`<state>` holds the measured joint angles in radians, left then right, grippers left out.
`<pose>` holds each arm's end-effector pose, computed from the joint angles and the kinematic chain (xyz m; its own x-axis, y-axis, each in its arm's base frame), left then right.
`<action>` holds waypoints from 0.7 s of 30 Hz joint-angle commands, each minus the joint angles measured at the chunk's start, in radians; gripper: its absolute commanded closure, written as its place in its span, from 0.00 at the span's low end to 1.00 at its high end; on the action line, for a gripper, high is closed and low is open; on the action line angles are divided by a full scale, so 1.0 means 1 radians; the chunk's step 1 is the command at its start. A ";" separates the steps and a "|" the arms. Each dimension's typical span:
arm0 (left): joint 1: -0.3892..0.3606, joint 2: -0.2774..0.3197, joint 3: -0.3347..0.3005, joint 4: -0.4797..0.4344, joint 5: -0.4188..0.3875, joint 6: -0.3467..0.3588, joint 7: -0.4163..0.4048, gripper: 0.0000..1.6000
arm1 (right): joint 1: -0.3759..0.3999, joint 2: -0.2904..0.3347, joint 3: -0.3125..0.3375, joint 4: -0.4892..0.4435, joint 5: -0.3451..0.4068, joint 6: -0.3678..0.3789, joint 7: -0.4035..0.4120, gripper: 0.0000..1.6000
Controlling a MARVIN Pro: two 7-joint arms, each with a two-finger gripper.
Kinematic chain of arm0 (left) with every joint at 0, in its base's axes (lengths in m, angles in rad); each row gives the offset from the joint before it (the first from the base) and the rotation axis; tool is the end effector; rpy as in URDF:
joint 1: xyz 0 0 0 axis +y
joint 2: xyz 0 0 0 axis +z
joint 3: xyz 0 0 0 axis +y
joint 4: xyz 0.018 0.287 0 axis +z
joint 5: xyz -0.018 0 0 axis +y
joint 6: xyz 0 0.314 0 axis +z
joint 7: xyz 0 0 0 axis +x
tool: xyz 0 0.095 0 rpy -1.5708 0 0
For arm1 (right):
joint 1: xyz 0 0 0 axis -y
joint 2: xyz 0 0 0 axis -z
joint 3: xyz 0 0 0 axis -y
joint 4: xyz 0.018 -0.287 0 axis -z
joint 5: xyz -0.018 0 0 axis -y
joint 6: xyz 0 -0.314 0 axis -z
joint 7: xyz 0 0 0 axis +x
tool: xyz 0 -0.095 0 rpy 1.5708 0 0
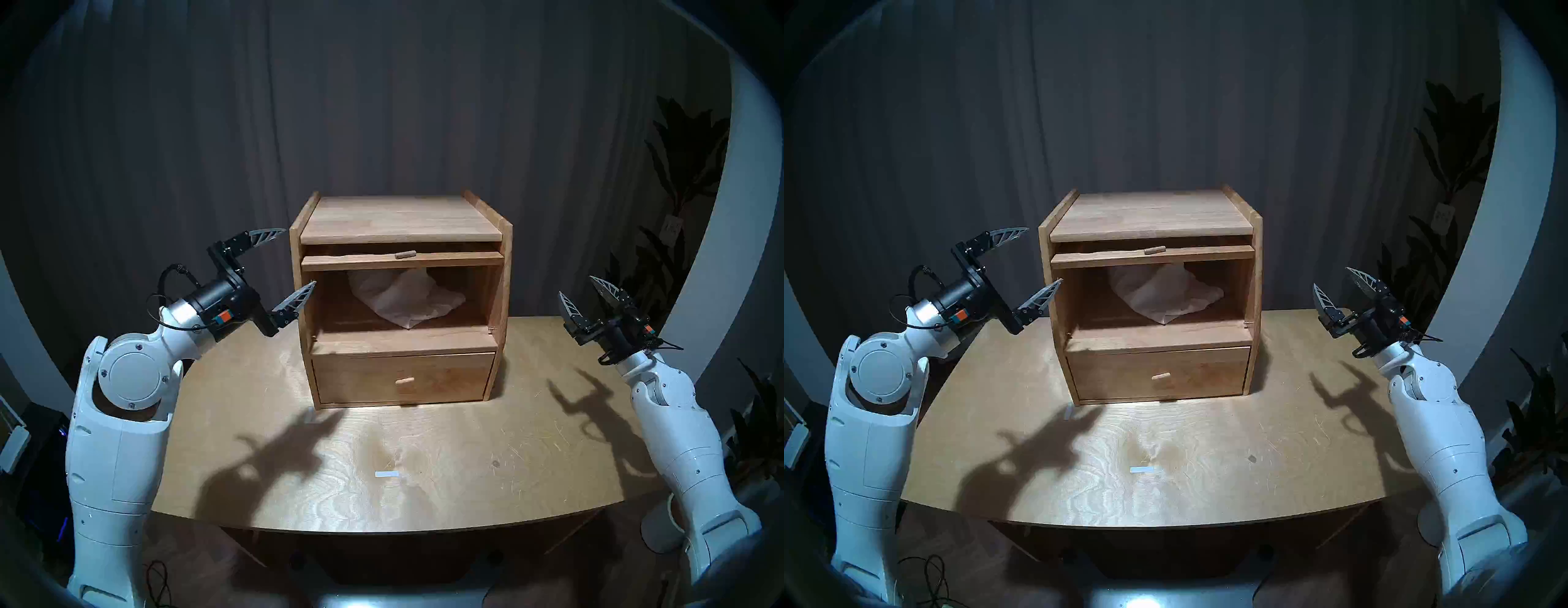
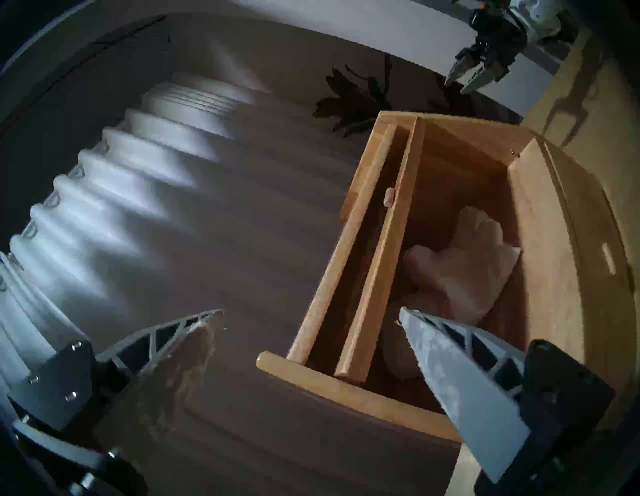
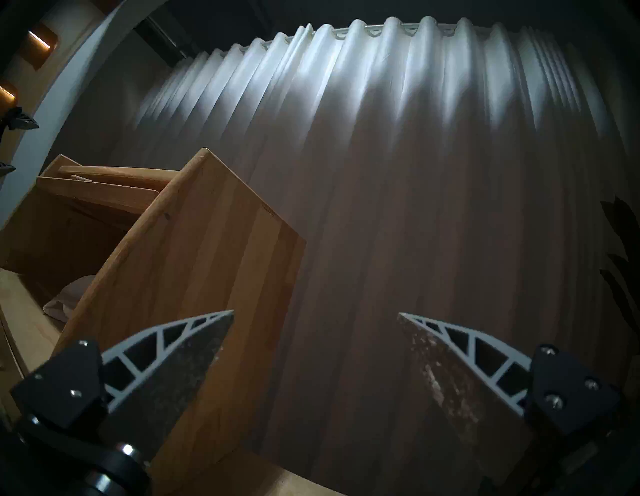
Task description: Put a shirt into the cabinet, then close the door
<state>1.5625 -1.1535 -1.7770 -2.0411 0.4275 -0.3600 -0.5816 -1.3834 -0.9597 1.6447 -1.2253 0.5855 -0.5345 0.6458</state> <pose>0.3757 0.0666 -0.1027 -0.6085 -0.7212 0.3311 -0.0699 -0.3669 -0.9276 0.4409 -0.2158 -0.2253 -0.4443 0.1121 0.8889 0.3163 -0.9086 0.2726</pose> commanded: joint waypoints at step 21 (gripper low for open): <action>-0.012 -0.116 0.215 -0.241 0.643 0.387 0.041 0.00 | 0.064 -0.017 0.009 0.055 0.032 -0.065 0.073 0.00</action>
<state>1.6145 -1.2369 -1.6141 -2.2355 1.0161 -0.0640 -0.4847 -1.3480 -0.9756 1.6463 -1.1686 0.6056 -0.5813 0.7114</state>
